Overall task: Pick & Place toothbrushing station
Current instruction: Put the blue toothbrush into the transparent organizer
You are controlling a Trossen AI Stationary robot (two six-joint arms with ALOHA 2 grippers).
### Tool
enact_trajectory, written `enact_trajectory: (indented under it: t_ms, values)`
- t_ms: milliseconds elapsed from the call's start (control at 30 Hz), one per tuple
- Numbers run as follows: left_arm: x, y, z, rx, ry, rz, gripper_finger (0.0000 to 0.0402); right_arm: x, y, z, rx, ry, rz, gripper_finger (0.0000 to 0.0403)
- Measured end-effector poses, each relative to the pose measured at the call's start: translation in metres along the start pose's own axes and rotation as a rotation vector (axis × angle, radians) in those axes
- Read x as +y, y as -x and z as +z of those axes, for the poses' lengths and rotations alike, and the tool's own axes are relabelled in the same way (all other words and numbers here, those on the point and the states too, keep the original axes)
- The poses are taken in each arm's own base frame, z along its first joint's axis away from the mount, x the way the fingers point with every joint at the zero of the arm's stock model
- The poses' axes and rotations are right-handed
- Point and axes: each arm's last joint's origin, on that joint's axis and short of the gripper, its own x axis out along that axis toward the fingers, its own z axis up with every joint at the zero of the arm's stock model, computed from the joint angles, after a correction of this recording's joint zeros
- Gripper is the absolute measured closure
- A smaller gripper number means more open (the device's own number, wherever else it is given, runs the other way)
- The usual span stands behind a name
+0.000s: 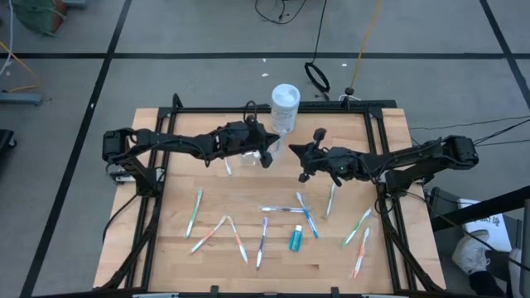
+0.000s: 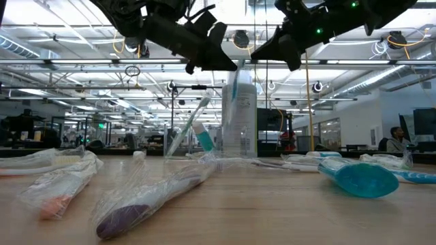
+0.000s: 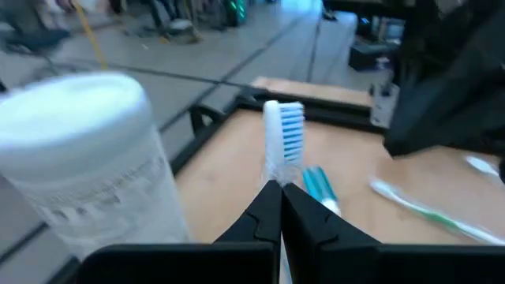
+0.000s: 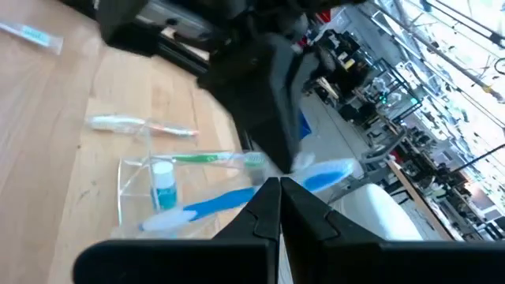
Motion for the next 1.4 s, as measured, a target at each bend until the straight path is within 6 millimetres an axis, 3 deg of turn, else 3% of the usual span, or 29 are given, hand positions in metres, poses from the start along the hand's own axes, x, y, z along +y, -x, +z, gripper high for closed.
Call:
enact_trajectory:
  t_ms: [300,567,700,833,1300,1400]
  values:
    - [0.004,0.001,0.012,-0.115,-0.072,0.135,0.0398,0.003,0.006,0.002,0.092,0.082,-0.127,0.0403]
    - [0.006,0.001,0.009,-0.072,-0.113,0.204,0.0399,0.004,0.006,0.003,0.086,0.085,-0.121,0.0403]
    - [0.01,0.003,0.017,-0.142,-0.144,0.312,0.0399,0.004,0.006,0.003,0.086,0.084,-0.121,0.0403]
    - [0.014,0.002,0.021,-0.185,-0.125,0.276,0.0396,0.004,0.006,0.003,0.086,0.086,-0.121,0.0403]
    - [0.013,0.0,-0.006,0.073,-0.087,0.237,0.0399,0.004,0.006,0.003,0.086,0.086,-0.121,0.0403]
    - [0.013,0.0,-0.007,0.088,-0.092,0.235,0.0384,0.004,0.006,0.003,0.085,0.085,-0.12,0.0403]
